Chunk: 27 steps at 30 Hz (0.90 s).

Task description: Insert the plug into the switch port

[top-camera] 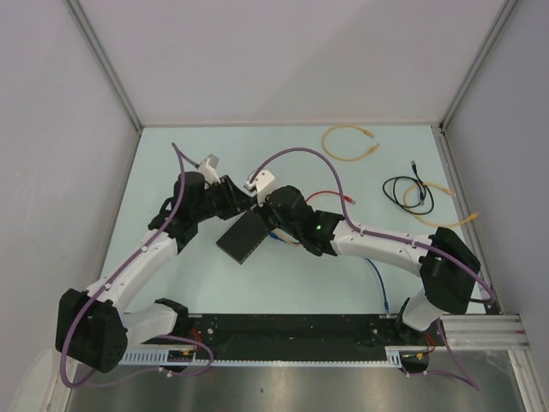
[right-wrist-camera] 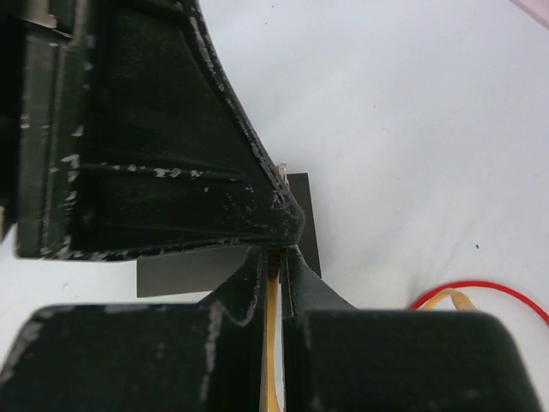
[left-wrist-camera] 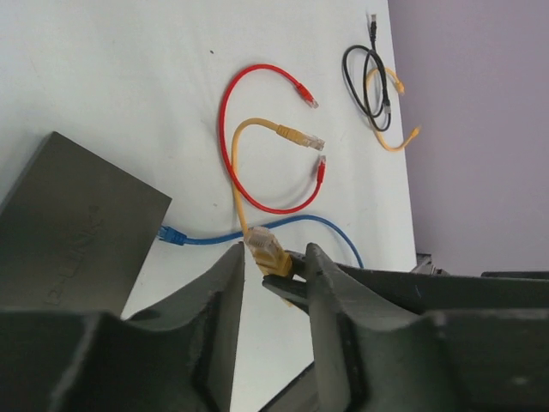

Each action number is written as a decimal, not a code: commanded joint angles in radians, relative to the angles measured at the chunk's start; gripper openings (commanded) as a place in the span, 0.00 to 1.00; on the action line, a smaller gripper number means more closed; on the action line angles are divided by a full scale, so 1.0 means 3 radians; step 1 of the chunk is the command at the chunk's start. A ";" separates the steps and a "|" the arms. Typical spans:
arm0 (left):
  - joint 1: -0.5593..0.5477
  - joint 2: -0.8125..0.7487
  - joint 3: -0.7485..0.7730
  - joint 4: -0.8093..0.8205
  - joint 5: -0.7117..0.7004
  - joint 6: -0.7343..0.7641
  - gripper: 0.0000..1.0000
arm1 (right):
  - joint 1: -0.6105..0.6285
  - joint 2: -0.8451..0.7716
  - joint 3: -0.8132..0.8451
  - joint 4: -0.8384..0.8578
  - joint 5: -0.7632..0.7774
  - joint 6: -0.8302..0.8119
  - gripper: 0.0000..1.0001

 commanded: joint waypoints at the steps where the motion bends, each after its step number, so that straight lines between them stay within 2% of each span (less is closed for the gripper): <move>1: -0.0078 0.0032 0.0042 0.0193 -0.0031 -0.0100 0.26 | 0.0022 -0.0211 -0.0055 0.0262 -0.0032 -0.0005 0.00; 3: -0.0089 0.0052 0.0073 0.0244 -0.0031 -0.0090 0.11 | 0.0001 -0.0232 -0.0061 0.0267 -0.0068 0.0015 0.00; 4: -0.0089 0.0062 0.0093 0.0259 -0.0026 -0.0085 0.00 | -0.0019 -0.0257 -0.0071 0.0262 -0.0093 0.0041 0.00; 7: -0.0089 0.0139 0.0338 0.0219 -0.0047 0.0124 0.00 | -0.0162 -0.0364 -0.0091 0.0211 -0.0226 0.0158 0.04; 8: -0.0089 0.0220 0.0582 0.0138 -0.0082 0.0312 0.00 | -0.0213 -0.0400 -0.0096 0.0181 -0.0257 0.0184 0.12; 10: -0.0089 0.0328 0.0915 0.0040 -0.0128 0.0518 0.00 | -0.0351 -0.0523 -0.0101 0.0079 -0.0333 0.0220 0.20; 11: -0.0089 0.0399 0.1301 -0.0102 -0.0154 0.0716 0.00 | -0.0392 -0.0579 -0.0112 0.0043 -0.0349 0.0225 0.28; 13: -0.0094 0.0624 0.1748 -0.0281 -0.0241 0.0896 0.00 | -0.0510 -0.0671 -0.0122 -0.0049 -0.0374 0.0230 0.33; 14: -0.0094 0.0681 0.2170 -0.0444 -0.0256 0.1054 0.00 | -0.0556 -0.0778 -0.0127 -0.0080 -0.0375 0.0235 0.39; 18: -0.0191 0.0860 0.2930 -0.0681 -0.0506 0.1515 0.00 | -0.0755 -0.1019 -0.0178 -0.0284 -0.0375 0.0261 0.52; 21: -0.0390 0.0819 0.2927 -0.0625 -0.0808 0.1909 0.00 | -0.0888 -0.1162 -0.0244 -0.0321 -0.0375 0.0281 0.59; 25: -0.0411 0.0850 0.2661 -0.0686 -0.0697 0.1787 0.00 | -0.0996 -0.1254 -0.0387 -0.0326 -0.0461 0.0348 0.64; 27: -0.0441 0.0763 0.2339 -0.0579 -0.0721 0.1720 0.00 | -0.1016 -0.1280 -0.0408 -0.0326 -0.0543 0.0373 0.65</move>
